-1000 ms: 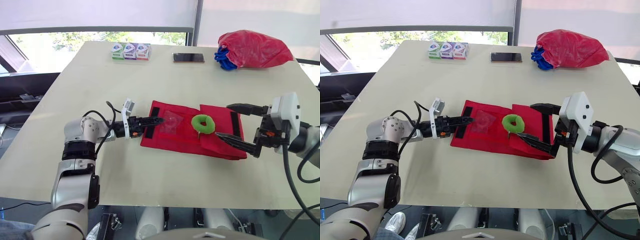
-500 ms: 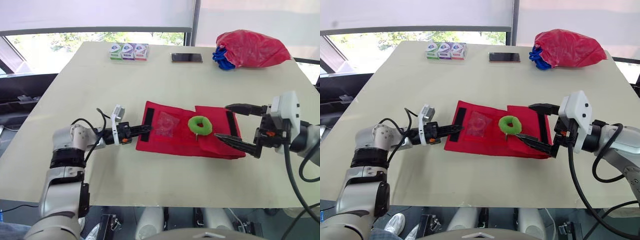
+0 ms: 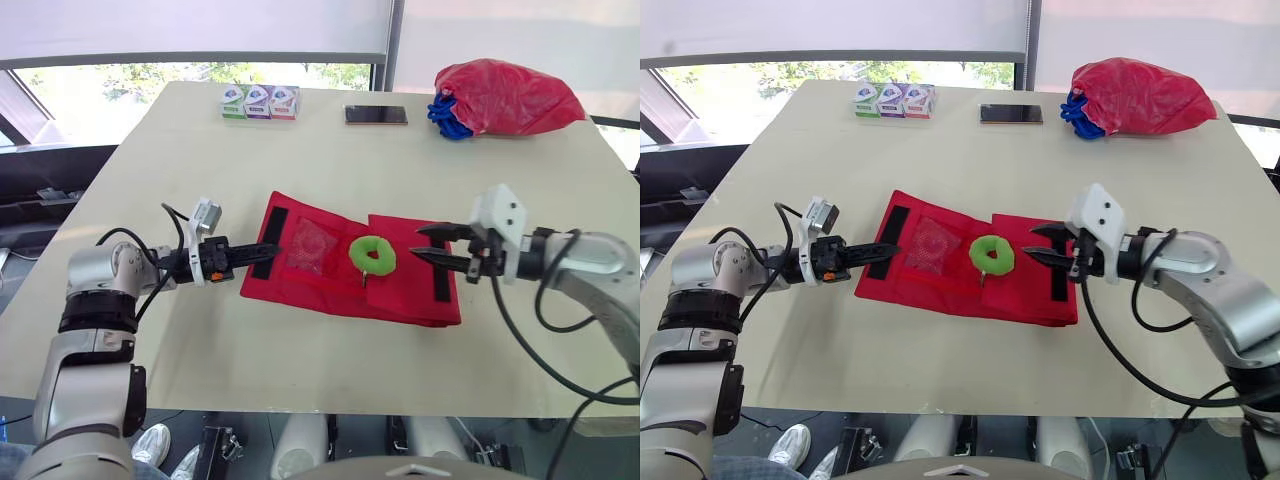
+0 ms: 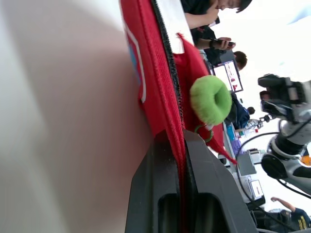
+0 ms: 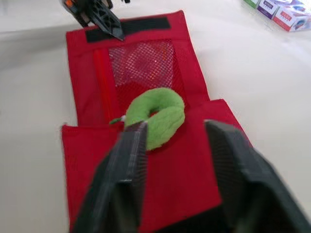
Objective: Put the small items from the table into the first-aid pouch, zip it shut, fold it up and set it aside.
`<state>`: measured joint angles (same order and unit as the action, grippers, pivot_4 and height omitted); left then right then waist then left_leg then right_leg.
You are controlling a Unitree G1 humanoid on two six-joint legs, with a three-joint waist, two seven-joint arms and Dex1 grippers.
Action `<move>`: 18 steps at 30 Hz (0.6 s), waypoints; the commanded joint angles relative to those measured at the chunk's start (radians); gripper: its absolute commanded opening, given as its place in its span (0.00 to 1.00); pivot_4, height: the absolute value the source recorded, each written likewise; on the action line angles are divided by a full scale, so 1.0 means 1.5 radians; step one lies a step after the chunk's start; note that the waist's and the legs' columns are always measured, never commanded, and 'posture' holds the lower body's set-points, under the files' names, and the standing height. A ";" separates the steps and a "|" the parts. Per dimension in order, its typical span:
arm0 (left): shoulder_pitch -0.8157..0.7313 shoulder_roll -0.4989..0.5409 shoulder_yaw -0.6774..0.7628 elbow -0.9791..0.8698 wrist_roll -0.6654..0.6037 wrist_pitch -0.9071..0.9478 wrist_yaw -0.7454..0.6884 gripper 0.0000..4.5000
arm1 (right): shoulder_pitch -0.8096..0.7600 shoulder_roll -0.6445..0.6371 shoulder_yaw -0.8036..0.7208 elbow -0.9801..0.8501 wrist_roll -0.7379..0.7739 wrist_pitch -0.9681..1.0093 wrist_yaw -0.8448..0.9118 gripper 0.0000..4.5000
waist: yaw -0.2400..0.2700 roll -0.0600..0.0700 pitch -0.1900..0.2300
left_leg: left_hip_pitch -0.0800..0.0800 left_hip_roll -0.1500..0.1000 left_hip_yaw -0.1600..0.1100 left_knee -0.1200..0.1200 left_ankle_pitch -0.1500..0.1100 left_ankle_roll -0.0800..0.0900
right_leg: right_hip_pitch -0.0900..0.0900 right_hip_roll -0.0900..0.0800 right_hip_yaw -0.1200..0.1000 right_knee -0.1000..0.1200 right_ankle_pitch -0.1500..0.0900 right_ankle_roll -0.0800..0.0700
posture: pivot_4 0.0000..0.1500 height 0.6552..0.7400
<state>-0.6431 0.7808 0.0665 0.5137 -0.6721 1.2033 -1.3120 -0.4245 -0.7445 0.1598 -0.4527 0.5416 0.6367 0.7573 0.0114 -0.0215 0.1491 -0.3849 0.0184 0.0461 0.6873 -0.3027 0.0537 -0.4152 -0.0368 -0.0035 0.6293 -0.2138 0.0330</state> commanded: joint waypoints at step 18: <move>-0.125 -0.146 0.039 -0.233 -0.185 0.111 0.070 0.00 | 0.000 0.102 0.186 0.205 -0.292 -0.047 -0.001 0.01 | -0.015 -0.001 -0.001 | 0.004 -0.001 -0.001 0.001 0.001 -0.002 | 0.002 0.001 0.002 0.007 0.000 0.000 | 1.00 1.00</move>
<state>-0.7798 0.5930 0.1105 0.1910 -0.8998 1.3877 -1.1976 -0.4502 -0.5936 0.4039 -0.2064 0.1363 0.5236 0.7559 -0.0112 -0.0236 0.1479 -0.3781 0.0175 0.0449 0.6887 -0.3005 0.0502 -0.4126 -0.0351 -0.0010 0.6404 -0.2141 0.0330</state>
